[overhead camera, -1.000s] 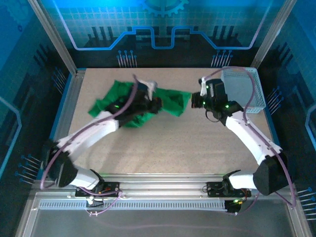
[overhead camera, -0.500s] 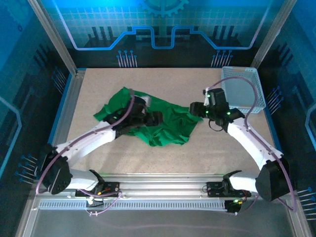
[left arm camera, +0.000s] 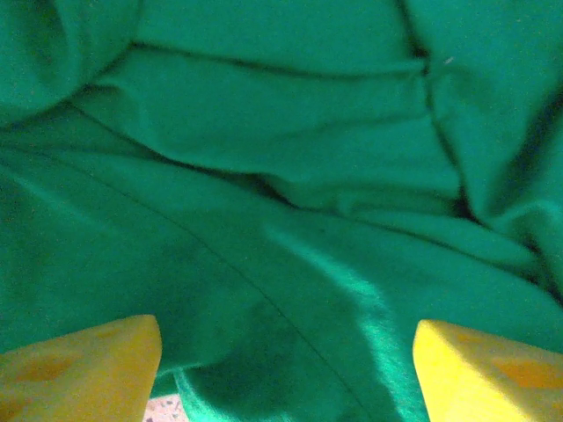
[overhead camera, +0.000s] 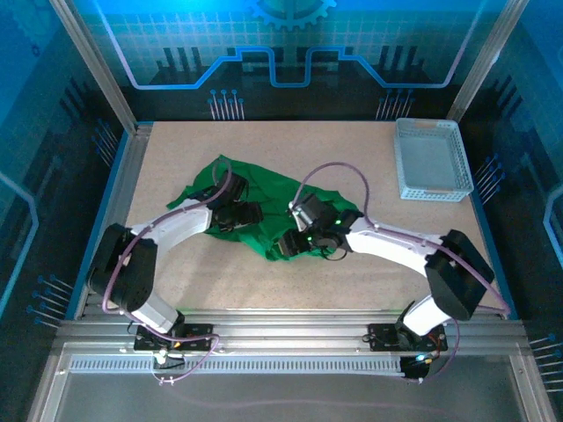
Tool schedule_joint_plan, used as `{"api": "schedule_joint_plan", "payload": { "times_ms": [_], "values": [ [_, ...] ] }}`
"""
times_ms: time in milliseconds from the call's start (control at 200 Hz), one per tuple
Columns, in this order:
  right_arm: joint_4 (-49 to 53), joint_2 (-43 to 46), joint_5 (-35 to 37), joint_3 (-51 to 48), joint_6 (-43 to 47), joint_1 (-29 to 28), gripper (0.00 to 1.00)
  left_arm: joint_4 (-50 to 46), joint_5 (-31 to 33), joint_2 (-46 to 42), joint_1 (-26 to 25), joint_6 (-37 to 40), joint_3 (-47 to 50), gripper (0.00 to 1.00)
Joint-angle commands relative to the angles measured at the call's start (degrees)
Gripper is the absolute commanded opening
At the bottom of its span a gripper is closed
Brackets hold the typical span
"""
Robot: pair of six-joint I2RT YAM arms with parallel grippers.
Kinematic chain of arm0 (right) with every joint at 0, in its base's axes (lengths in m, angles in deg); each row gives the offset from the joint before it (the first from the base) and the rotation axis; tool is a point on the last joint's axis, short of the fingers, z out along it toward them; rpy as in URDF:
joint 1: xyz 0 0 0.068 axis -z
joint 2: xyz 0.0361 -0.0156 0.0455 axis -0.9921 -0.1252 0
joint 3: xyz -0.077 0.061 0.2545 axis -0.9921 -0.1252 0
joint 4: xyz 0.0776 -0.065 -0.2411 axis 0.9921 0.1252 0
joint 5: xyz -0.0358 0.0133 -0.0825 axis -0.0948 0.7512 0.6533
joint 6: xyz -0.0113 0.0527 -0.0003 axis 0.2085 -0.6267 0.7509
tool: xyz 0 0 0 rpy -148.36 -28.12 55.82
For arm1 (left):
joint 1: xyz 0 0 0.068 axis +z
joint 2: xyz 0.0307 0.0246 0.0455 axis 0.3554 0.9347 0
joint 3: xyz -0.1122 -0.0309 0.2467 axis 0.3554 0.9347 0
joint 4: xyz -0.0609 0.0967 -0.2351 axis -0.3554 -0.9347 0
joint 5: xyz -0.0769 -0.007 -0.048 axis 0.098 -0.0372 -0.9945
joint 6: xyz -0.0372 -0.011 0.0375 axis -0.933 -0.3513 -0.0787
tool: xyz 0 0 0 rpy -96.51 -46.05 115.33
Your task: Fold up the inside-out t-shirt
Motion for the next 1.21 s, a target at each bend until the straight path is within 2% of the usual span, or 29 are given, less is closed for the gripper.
{"api": "schedule_joint_plan", "payload": {
  "times_ms": [0,115,225,325,510,660,905,976,1091,1201],
  "values": [
    [2.2,-5.2,5.1,3.7,-0.5,-1.8,0.69,1.8,-2.1,3.7,-0.2,-1.1,1.5,0.7],
    [4.8,-8.1,11.8,5.9,-0.2,-1.4,0.53,3.3,-3.1,5.1,-0.2,-1.4,1.7,0.63],
    [5.5,-6.0,15.6,4.9,-0.4,1.7,0.18,4.2,-2.3,3.2,-1.1,-0.2,2.6,0.64],
    [3.5,-1.8,13.5,1.8,-0.4,6.1,0.0,3.6,1.3,0.6,-4.4,2.1,2.7,0.67],
    [-2.4,6.9,6.8,-4.4,-0.5,9.8,0.0,5.4,5.9,-4.5,-13.9,6.5,3.2,0.76],
    [-5.5,9.6,3.7,-6.7,-1.8,10.1,0.0,6.6,5.7,-2.0,-19.5,8.0,0.3,0.8],
    [-6.7,13.4,4.2,-9.8,-2.6,9.6,0.0,3.7,9.3,6.5,-20.1,4.9,-5.8,0.81],
    [-6.3,14.9,6.4,-10.5,-2.7,9.1,0.0,3.6,9.2,8.7,-19.2,4.2,-7.2,0.77],
    [-7.0,17.7,10.7,-13.2,-3.8,8.9,0.0,0.3,9.9,13.6,-18.1,3.5,-11.3,0.6],
    [-4.6,19.9,13.2,-13.6,-4.7,9.7,0.0,1.1,9.8,13.7,-16.9,3.3,-10.6,0.33]
  ]
}}
